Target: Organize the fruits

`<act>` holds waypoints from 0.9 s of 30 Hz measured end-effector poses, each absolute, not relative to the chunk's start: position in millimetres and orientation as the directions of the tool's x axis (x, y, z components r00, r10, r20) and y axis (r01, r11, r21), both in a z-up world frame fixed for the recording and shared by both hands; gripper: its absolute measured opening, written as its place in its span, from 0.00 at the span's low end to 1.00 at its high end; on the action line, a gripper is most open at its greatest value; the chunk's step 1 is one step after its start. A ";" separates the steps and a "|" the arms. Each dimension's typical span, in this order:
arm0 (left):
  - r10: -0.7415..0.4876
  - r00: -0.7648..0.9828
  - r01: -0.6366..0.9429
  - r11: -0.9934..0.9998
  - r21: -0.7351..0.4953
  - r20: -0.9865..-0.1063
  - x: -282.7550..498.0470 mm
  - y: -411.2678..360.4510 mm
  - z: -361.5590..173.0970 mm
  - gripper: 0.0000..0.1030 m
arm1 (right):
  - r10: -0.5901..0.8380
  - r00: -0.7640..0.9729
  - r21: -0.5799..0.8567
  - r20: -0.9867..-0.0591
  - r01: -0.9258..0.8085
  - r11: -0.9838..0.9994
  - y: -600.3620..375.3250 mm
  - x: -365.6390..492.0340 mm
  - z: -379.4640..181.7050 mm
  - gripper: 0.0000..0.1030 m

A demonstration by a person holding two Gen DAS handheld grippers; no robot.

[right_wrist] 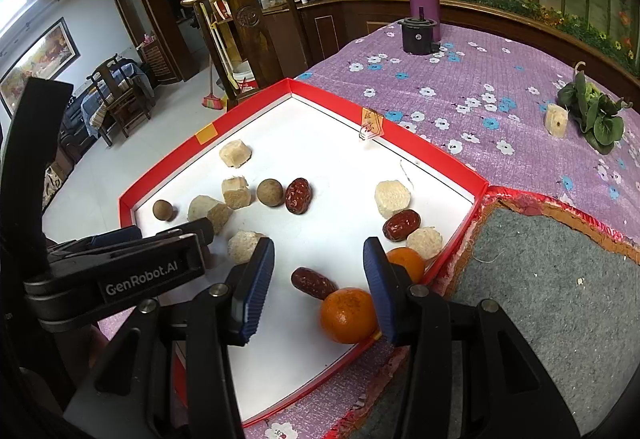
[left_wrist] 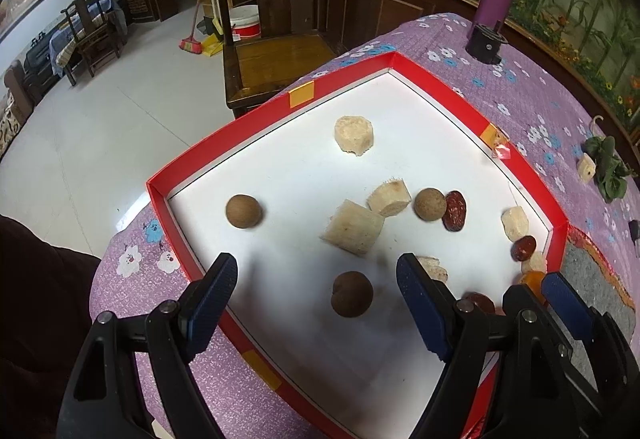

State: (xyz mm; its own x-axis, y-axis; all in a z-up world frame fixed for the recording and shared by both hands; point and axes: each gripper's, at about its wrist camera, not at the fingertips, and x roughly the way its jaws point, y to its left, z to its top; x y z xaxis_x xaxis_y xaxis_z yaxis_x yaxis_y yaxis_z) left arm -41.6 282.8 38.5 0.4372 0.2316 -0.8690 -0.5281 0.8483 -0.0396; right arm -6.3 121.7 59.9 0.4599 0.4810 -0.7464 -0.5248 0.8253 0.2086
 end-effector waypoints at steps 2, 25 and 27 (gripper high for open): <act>0.231 0.443 -0.519 0.854 -0.038 -0.866 -45.3 280.1 41.1 0.79 | 0.480 0.463 0.207 -0.745 -0.524 0.826 121.6 -7.6 61.4 0.47; 0.214 0.517 -0.446 0.894 -0.048 -0.829 -80.6 255.6 61.7 0.62 | 0.505 0.505 0.235 -0.700 -0.505 0.831 100.8 -42.5 83.9 0.47; 0.229 0.517 -0.445 0.895 -0.031 -0.825 -82.0 254.1 63.3 0.62 | 0.507 0.502 0.237 -0.701 -0.506 0.829 100.3 -44.5 83.1 0.47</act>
